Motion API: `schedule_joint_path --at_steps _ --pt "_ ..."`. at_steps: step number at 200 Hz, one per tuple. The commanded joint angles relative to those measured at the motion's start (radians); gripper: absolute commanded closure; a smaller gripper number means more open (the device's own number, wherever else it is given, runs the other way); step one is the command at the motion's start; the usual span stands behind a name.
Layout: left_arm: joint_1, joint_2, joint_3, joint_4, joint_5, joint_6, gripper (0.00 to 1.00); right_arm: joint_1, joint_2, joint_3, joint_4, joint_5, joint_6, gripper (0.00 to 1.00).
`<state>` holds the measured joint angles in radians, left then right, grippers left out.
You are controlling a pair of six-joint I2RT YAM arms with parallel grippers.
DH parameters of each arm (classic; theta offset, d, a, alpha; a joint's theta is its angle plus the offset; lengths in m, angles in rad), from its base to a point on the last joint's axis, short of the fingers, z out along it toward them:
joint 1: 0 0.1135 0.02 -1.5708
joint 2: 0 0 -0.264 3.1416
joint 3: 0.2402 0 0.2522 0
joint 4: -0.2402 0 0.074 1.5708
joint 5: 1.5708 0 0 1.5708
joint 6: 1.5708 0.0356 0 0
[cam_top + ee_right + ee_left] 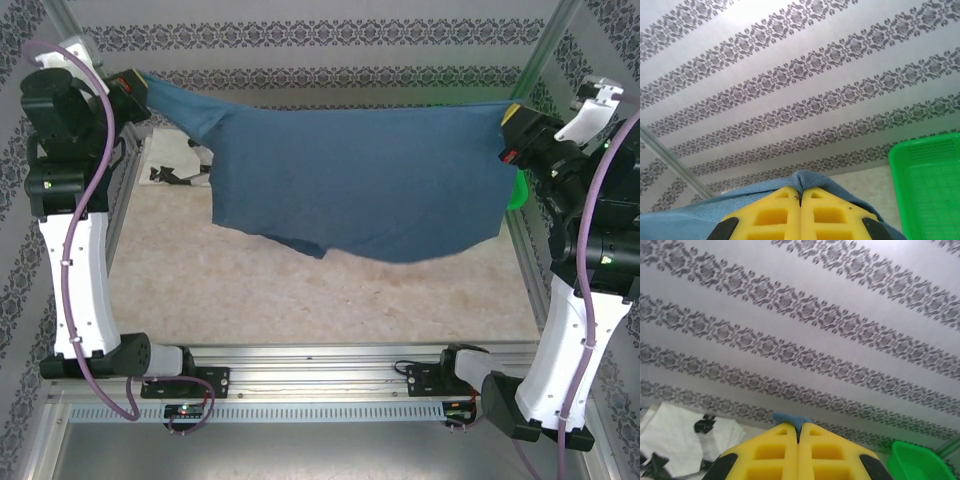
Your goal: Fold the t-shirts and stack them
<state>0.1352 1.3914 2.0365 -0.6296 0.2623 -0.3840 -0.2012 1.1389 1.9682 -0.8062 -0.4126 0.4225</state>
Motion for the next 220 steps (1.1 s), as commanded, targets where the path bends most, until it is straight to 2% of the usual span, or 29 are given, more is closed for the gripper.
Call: schedule_joint_path --at_steps 1,45,59,72,81,92,108,120,136,155,170,205,220 --pt "0.023 0.088 0.076 -0.009 0.054 -0.046 1.00 -0.015 0.066 0.041 0.000 -0.038 0.034 1.00" --pt "0.018 0.366 0.201 0.129 0.214 -0.191 1.00 -0.015 0.269 0.080 0.162 -0.131 0.125 1.00" --pt "0.012 0.502 0.315 0.128 0.251 -0.231 1.00 -0.014 0.378 0.119 0.236 -0.197 0.184 1.00" --pt "-0.008 0.632 0.490 0.094 0.261 -0.227 1.00 -0.004 0.501 0.198 0.286 -0.250 0.230 1.00" --pt "-0.018 0.717 0.626 0.078 0.263 -0.233 1.00 0.008 0.607 0.321 0.258 -0.273 0.236 1.00" --pt "-0.019 0.810 0.779 0.096 0.277 -0.271 1.00 0.022 0.759 0.559 0.182 -0.291 0.238 1.00" --pt "0.000 0.820 0.750 0.235 0.272 -0.351 1.00 0.021 0.996 0.948 0.141 -0.335 0.330 1.00" --pt "0.014 0.830 0.778 0.272 0.258 -0.368 1.00 0.000 1.109 1.096 0.293 -0.384 0.507 1.00" --pt "0.028 0.809 0.779 0.358 0.242 -0.378 1.00 -0.017 1.137 1.055 0.576 -0.383 0.672 1.00" --pt "0.047 0.765 0.778 0.420 0.208 -0.369 1.00 -0.023 1.084 0.942 0.711 -0.308 0.646 1.00" --pt "0.089 0.742 0.751 0.451 0.221 -0.398 1.00 -0.030 1.045 0.863 0.813 -0.305 0.620 1.00" --pt "0.122 0.707 0.627 0.486 0.304 -0.352 1.00 -0.045 1.088 0.857 0.866 -0.356 0.609 1.00" --pt "0.122 0.616 0.375 0.630 0.303 -0.366 1.00 -0.047 1.112 0.841 0.841 -0.419 0.588 1.00"
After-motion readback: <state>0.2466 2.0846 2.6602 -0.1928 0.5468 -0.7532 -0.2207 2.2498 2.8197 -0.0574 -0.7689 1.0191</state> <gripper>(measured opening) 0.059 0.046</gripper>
